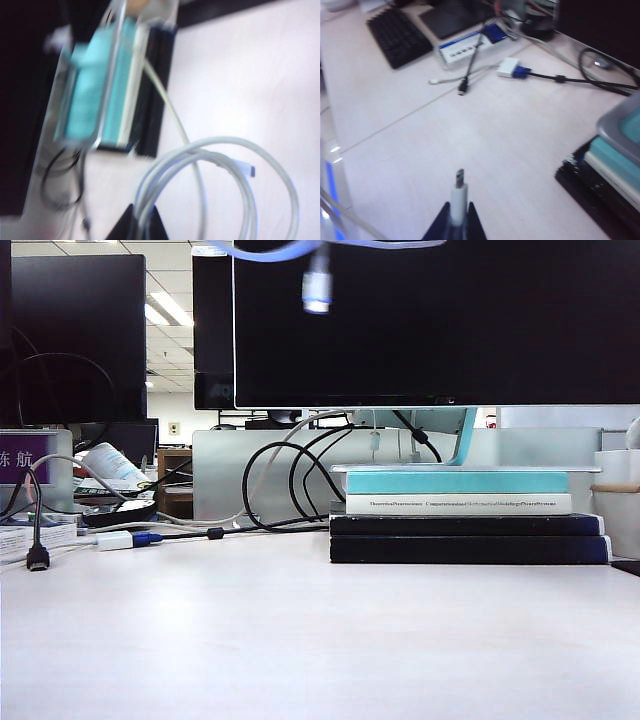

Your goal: Unfold the white charging cable into a straight cable.

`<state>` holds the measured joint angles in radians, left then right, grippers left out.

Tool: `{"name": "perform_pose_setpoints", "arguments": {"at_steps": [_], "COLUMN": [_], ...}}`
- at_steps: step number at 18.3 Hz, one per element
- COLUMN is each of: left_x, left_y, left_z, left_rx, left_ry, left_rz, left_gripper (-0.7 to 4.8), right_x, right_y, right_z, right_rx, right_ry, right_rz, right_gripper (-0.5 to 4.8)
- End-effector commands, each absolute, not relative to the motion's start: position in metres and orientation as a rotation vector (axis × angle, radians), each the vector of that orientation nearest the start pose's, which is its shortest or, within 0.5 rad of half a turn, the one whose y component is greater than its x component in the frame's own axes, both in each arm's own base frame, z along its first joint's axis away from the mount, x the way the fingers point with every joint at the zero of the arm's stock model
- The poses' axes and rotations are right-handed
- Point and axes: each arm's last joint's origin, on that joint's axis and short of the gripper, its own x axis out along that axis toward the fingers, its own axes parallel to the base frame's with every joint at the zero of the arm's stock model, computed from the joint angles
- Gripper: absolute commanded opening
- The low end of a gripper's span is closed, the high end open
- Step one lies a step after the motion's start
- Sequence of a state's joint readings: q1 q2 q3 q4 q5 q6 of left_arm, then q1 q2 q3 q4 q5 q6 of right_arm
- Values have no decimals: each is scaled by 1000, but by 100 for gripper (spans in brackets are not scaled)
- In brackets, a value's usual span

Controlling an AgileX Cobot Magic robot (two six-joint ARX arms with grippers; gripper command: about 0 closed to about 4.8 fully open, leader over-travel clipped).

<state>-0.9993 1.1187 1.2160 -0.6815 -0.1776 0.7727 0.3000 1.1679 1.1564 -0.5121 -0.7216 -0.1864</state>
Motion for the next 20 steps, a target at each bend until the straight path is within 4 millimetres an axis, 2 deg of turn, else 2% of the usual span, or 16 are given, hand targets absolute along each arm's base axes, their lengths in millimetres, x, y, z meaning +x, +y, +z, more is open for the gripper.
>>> {"name": "perform_pose_setpoints", "arguments": {"at_steps": [1,5,6,7,8,13,16,18,20], "left_x": [110,86,80,78,79,82,85,90,98], "left_y": [-162,-134,-127,-124,-123,-121,-127,-134,-147], "left_z": [394,434,441,443,443,441,436,428,414], "left_rx": [962,658,607,601,580,532,520,540,588], "left_ry": [64,-229,-286,-294,-270,-193,-144,-82,26], "left_rz": [-922,-1014,-1028,-1011,-983,-882,-898,-912,-954], "left_gripper": [-4,-3,20,227,479,479,479,479,479], "right_x": [225,226,226,226,226,227,230,232,233], "right_y": [88,88,88,88,88,88,89,91,93], "right_z": [361,362,362,362,362,362,364,374,393], "right_rx": [-83,-85,-86,-85,-85,-85,-81,-30,60], "right_ry": [418,406,406,406,406,407,371,286,170], "right_rz": [975,972,972,972,972,972,971,1016,1087], "right_gripper": [-5,-5,-5,-5,-5,-5,-5,-5,-5]}}
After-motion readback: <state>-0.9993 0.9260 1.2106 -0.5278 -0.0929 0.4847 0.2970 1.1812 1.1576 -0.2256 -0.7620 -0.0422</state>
